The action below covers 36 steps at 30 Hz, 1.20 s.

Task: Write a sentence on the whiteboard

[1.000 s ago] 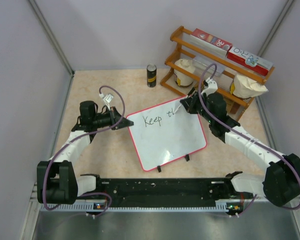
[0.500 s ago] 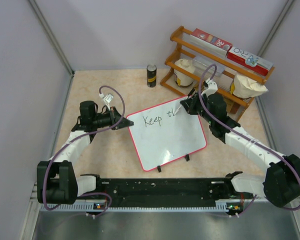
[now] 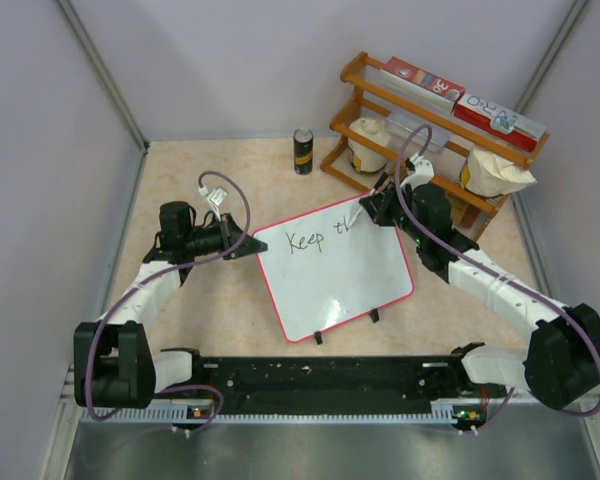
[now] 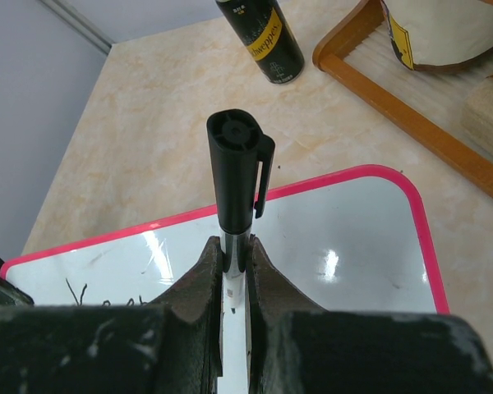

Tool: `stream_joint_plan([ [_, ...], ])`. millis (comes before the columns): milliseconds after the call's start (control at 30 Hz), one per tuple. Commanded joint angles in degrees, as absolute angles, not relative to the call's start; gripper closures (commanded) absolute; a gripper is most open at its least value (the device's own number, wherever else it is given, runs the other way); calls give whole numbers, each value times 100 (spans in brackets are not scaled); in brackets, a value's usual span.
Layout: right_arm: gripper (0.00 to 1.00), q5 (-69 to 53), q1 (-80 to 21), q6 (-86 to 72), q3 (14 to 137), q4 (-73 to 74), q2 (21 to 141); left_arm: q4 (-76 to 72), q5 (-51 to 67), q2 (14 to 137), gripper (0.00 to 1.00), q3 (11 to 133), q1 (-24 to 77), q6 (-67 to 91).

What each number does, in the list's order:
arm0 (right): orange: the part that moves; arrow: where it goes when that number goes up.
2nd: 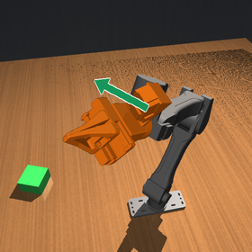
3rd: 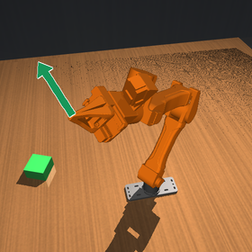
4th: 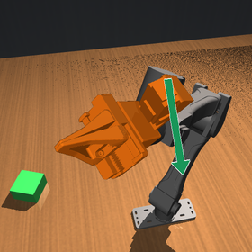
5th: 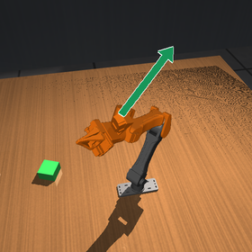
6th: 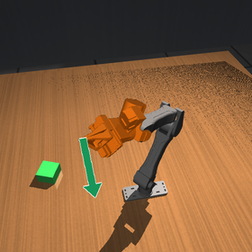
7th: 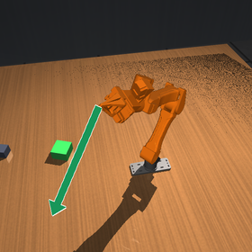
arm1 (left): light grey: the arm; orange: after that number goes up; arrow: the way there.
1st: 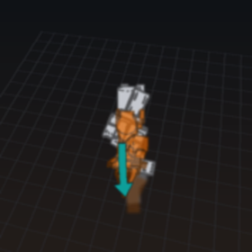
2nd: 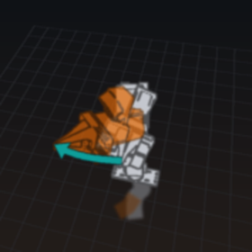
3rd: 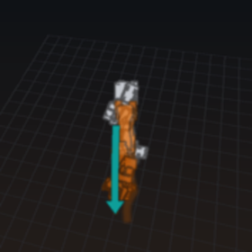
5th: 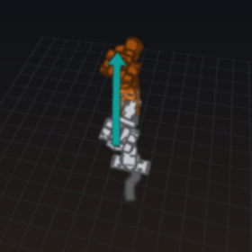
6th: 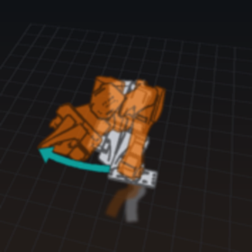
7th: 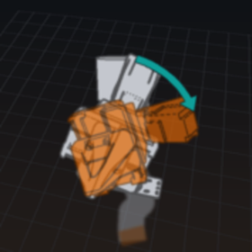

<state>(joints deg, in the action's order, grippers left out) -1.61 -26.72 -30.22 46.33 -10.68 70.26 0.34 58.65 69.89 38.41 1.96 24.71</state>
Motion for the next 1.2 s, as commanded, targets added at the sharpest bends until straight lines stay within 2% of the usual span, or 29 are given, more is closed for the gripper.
stream_joint_plan([
  [0, 100, -18, -2628, -3006, 4974, -1248, 7084, 334, 5177, 6987, 100, 3832, 316, 1758],
  [1167, 100, 202, -2584, -2997, 4694, -1028, 6917, 334, 5159, 7013, 100, 3832, 325, 1740],
])
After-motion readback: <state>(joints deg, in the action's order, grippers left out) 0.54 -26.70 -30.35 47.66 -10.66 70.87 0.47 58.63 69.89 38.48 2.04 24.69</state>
